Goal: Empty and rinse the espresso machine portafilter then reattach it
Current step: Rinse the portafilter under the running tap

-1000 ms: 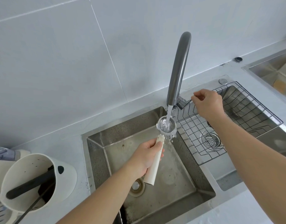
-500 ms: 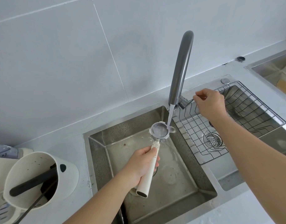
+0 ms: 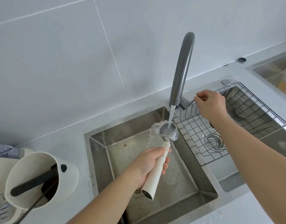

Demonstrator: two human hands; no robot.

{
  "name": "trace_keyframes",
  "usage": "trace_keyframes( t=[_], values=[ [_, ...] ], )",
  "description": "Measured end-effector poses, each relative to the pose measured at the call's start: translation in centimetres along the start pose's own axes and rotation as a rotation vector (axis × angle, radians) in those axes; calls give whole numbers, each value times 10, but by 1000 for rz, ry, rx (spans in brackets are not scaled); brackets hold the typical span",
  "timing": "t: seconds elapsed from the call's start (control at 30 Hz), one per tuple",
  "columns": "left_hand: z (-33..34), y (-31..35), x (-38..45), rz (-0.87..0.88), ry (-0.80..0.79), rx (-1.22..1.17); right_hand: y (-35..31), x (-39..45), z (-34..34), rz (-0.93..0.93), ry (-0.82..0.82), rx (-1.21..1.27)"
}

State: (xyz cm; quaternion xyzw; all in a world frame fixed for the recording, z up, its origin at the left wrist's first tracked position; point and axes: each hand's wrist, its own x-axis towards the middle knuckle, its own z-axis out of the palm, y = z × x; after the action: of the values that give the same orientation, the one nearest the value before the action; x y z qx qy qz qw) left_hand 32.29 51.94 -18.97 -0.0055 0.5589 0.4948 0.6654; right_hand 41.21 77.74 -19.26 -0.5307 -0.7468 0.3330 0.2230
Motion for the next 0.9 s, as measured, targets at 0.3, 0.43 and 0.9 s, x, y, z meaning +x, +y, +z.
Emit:
trace_keyframes(
  t=[0.3, 0.43, 0.9],
  values=[
    [11, 9, 11, 14, 109, 27, 2, 0, 1, 3, 0, 20],
    [19, 13, 16, 49, 192, 165, 2, 0, 1, 2, 2, 15],
    [28, 29, 40, 178, 256, 358, 2, 0, 2, 16, 7, 42]
  ],
)
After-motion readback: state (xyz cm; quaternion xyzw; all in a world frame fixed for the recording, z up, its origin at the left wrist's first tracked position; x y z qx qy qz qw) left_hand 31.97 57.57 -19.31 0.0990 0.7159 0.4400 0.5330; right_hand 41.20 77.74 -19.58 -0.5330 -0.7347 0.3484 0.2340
